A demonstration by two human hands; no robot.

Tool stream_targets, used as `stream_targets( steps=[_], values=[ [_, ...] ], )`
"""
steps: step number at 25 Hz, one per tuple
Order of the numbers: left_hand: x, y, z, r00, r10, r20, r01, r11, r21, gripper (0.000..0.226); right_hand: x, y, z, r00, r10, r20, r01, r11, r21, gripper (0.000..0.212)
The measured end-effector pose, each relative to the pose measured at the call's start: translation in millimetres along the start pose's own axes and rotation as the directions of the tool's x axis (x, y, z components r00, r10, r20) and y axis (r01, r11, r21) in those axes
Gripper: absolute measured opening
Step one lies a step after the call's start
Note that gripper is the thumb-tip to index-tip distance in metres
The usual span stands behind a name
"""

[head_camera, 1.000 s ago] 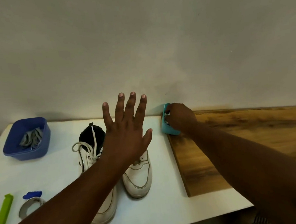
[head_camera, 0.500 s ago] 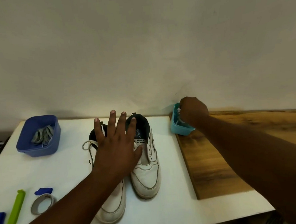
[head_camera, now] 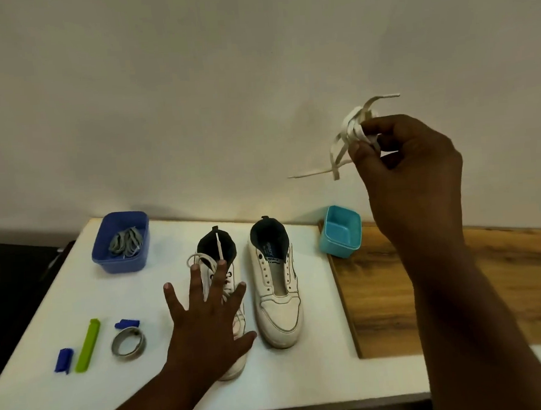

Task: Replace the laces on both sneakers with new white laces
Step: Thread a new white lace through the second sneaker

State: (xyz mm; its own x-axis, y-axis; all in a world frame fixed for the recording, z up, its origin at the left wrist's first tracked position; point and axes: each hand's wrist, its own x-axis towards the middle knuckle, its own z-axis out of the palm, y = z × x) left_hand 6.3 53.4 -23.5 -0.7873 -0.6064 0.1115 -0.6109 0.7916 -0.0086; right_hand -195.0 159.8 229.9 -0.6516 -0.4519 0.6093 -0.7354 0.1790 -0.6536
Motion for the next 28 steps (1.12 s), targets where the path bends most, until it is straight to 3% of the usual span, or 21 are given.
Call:
stream_targets(
  steps=[6,9,10,11,12,13,14,15,17,18,21,24,25,26,28],
  values=[
    [15,-22,2,0.986,-0.014,0.169,0.033,0.994,-0.109,0.091,-25,-41,5,0.990,-0.009,0.140,-0.005,0.995,0.097,0.026],
    [23,-26,-15,0.997,-0.019,0.077,0.039,0.965,-0.258,0.097,-29,-51,5,0.973,-0.045,0.228,0.018,0.993,0.118,0.017],
    [24,-22,-30,0.999,-0.033,-0.004,0.028,0.908,-0.419,0.097,-30,-53,6,0.966,-0.051,0.253,0.021,0.992,0.122,0.015],
    [26,-15,-52,0.992,-0.085,-0.088,0.010,0.774,-0.633,0.094,-29,-54,6,0.958,-0.053,0.280,0.019,0.992,0.125,0.016],
    [29,-7,-81,0.987,-0.121,-0.106,-0.019,0.568,-0.823,0.089,-30,-55,8,0.950,-0.050,0.309,0.011,0.992,0.126,0.017],
    [33,0,-108,0.979,-0.162,-0.124,-0.058,0.364,-0.929,0.082,-31,-55,10,0.940,-0.040,0.339,-0.005,0.991,0.132,0.019],
    [36,7,-134,0.970,-0.185,-0.160,-0.107,0.267,-0.958,0.070,-32,-55,12,0.929,-0.027,0.369,-0.031,0.988,0.150,0.019],
    [39,11,-152,0.959,-0.193,-0.207,-0.156,0.246,-0.956,0.054,-33,-55,15,0.919,-0.011,0.393,-0.062,0.983,0.173,0.018],
    [40,14,-174,0.952,-0.194,-0.238,-0.192,0.227,-0.955,0.024,-34,-54,18,0.918,0.024,0.397,-0.092,0.984,0.152,0.017],
    [39,12,-177,0.953,-0.197,-0.230,-0.184,0.226,-0.957,0.020,-33,-51,19,0.927,0.037,0.374,-0.076,0.993,0.090,0.020],
    [38,-3,-166,0.949,-0.272,-0.161,-0.046,0.386,-0.921,0.017,-20,-42,17,0.970,-0.077,0.229,0.123,0.974,-0.193,0.027],
    [44,-15,-154,0.924,-0.301,0.235,0.336,0.351,-0.874,0.031,-1,-49,14,0.983,-0.105,0.150,0.130,0.977,-0.168,0.029],
    [47,-15,-154,0.911,-0.284,0.298,0.394,0.394,-0.831,0.050,6,-52,13,0.986,-0.095,0.140,0.113,0.986,-0.123,0.030],
    [47,-13,-155,0.923,-0.274,0.272,0.372,0.445,-0.815,0.071,11,-58,11,0.986,-0.095,0.139,0.106,0.992,-0.071,0.030],
    [46,-2,-170,0.970,-0.241,-0.019,0.098,0.462,-0.882,0.081,20,-68,9,0.979,-0.083,0.185,0.060,0.990,0.127,0.030]
  ],
)
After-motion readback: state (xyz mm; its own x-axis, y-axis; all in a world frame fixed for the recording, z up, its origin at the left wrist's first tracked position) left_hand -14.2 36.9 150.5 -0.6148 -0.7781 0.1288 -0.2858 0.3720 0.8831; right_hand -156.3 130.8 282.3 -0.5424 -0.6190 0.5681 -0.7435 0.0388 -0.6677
